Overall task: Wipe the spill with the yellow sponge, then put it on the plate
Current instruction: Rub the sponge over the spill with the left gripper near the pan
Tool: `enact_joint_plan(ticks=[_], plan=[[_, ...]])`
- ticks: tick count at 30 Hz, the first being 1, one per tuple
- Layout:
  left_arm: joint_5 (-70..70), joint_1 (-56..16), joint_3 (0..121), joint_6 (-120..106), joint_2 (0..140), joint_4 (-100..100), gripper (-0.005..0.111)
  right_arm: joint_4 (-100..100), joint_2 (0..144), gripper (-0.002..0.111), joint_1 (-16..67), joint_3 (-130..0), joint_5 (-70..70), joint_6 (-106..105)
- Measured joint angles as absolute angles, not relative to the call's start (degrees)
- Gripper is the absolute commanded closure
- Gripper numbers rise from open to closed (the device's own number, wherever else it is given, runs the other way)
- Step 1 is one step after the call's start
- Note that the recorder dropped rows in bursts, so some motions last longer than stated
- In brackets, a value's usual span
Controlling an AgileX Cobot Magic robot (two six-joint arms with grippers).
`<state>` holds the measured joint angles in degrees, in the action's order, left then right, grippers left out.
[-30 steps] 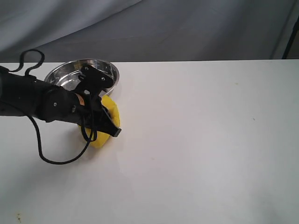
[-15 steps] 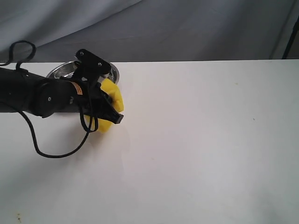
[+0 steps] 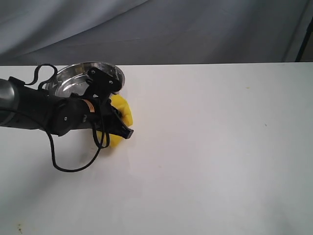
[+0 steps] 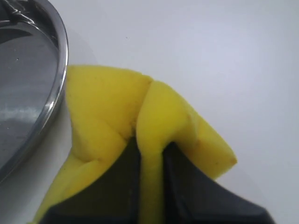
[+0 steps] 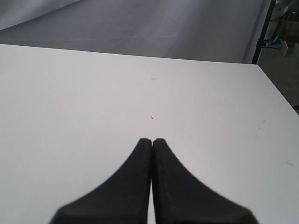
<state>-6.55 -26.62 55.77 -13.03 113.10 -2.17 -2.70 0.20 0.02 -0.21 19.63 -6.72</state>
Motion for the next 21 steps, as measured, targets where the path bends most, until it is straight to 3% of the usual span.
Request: enact_joint_plan(ticks=[10,21], plan=[[-10.1,-26.7,56.8,-12.1,116.3,-2.2,0.107,-2.7,0.2,0.108,0.0,-0.2,19.6,-6.7],[-2.7,-26.8,63.8,-11.3,120.2,-2.2,0.107,-2.7,0.2,0.108,0.0,-0.2,19.6,-6.7]])
